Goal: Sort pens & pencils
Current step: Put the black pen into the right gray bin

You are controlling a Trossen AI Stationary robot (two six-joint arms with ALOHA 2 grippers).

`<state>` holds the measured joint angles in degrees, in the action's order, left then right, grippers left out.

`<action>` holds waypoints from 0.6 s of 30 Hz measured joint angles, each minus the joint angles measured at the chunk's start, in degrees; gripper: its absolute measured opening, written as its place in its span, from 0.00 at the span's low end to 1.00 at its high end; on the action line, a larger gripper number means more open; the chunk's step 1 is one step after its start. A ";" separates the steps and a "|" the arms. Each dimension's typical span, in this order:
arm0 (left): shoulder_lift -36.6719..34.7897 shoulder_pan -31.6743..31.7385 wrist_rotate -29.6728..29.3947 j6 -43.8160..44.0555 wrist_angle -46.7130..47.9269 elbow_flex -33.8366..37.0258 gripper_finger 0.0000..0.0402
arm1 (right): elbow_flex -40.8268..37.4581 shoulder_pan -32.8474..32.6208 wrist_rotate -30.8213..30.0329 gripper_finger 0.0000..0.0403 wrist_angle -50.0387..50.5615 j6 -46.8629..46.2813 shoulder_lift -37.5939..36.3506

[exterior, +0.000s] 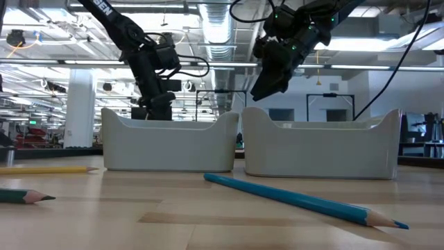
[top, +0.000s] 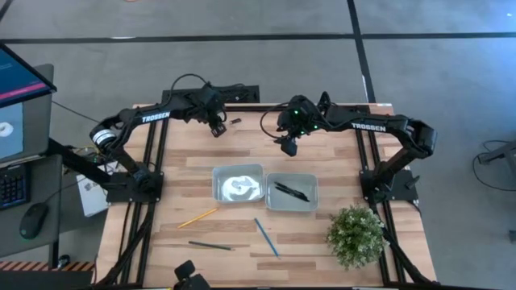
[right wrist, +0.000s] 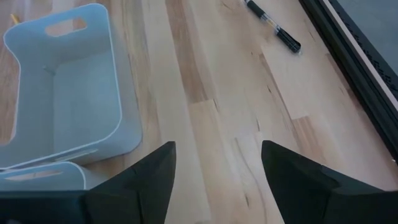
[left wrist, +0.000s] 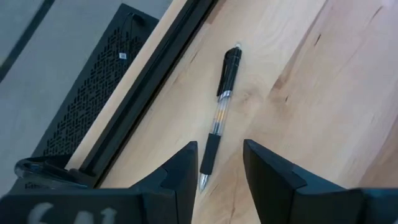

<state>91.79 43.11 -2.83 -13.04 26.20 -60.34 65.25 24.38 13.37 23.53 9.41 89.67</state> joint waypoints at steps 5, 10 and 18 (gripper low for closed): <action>-0.02 0.00 0.02 -0.85 -0.05 0.00 0.33 | 0.00 0.00 -0.01 0.65 0.64 0.00 0.00; -0.02 0.00 -3.73 -0.06 -0.17 0.00 0.34 | 0.00 0.00 0.01 0.65 0.92 0.00 0.00; -0.07 -0.09 -9.00 3.51 1.67 0.00 0.34 | 0.00 0.00 0.00 0.65 0.94 0.00 0.00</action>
<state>91.72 43.03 -11.83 -9.53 27.87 -60.34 65.25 24.38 13.37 24.47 9.41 89.67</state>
